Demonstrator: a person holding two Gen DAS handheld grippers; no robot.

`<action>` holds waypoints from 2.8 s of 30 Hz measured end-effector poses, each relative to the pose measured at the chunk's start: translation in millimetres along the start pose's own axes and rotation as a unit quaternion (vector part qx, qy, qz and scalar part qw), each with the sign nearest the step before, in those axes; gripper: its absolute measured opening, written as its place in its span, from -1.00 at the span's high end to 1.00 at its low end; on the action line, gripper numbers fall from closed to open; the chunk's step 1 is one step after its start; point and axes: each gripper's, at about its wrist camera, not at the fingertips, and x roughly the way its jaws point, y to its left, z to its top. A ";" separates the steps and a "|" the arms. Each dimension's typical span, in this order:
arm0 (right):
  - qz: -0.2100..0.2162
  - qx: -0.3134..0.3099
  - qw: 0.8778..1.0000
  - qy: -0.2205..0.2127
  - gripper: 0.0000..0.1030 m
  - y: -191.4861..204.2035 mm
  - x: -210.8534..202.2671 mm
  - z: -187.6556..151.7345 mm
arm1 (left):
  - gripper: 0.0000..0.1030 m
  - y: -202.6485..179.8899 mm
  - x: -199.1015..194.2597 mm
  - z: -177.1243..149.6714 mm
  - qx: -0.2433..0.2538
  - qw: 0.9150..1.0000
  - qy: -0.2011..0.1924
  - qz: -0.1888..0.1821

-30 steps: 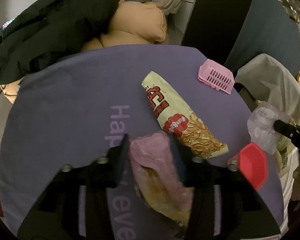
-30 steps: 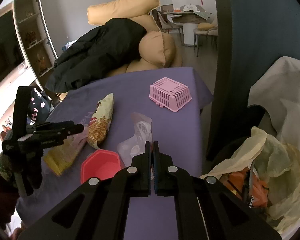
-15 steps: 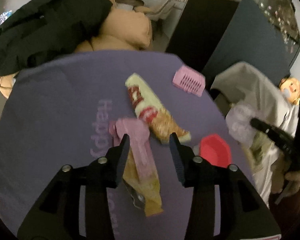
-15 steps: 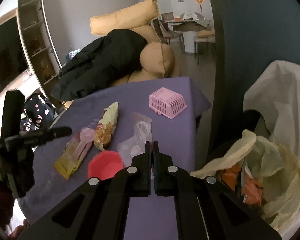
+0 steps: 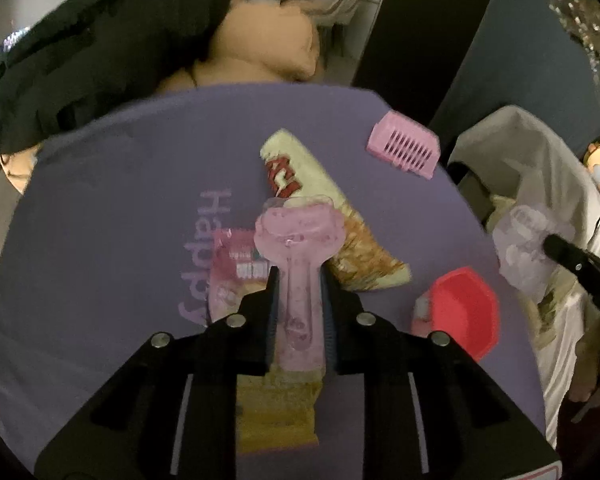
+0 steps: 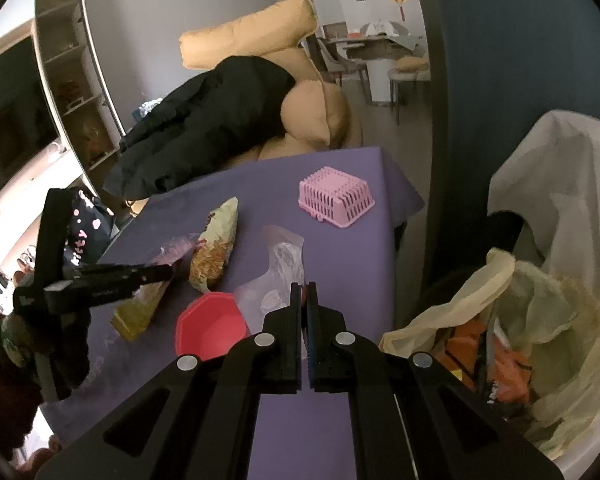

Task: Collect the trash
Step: 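Carry the pink wrapper and clear cup into the trash bag and release both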

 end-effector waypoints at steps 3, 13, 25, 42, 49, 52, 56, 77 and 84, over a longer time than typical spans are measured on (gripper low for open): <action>0.000 -0.001 1.000 -0.013 0.92 -1.1 -9.3 2.9 | 0.65 -6.3 -21.9 5.1 0.004 1.000 -0.024 0.002; -0.004 -0.005 0.997 -0.072 0.92 -11.9 -56.6 21.4 | 0.65 -69.3 -96.8 32.3 0.069 0.991 -0.118 0.001; -0.070 0.005 0.988 -0.136 0.92 -70.8 -127.8 21.6 | 0.65 -173.0 -102.0 50.2 0.152 0.976 -0.142 -0.057; -0.154 0.062 0.976 -0.140 0.91 -154.0 -158.7 -11.4 | 0.64 -270.5 19.9 24.6 0.160 0.967 0.017 -0.197; -0.161 0.079 0.975 -0.134 0.92 -165.0 -154.1 -15.6 | 0.29 -279.4 58.2 17.0 0.153 0.966 0.053 -0.204; -0.157 0.081 0.975 -0.133 0.92 -165.0 -152.7 -17.6 | 0.16 -272.9 60.1 16.4 0.142 0.969 0.058 -0.194; -0.142 0.079 0.978 -0.128 0.91 -159.1 -147.6 -16.7 | 0.05 -254.2 40.9 16.6 0.130 0.974 0.042 -0.178; -0.101 0.064 0.992 0.034 0.90 -122.3 -33.0 -48.1 | -0.05 -77.4 -46.1 -20.1 0.036 0.997 -0.047 -0.053; -0.116 0.058 0.990 0.053 0.23 -114.8 -23.3 -45.0 | -0.13 -23.6 -52.3 -28.5 -0.014 0.998 -0.058 -0.029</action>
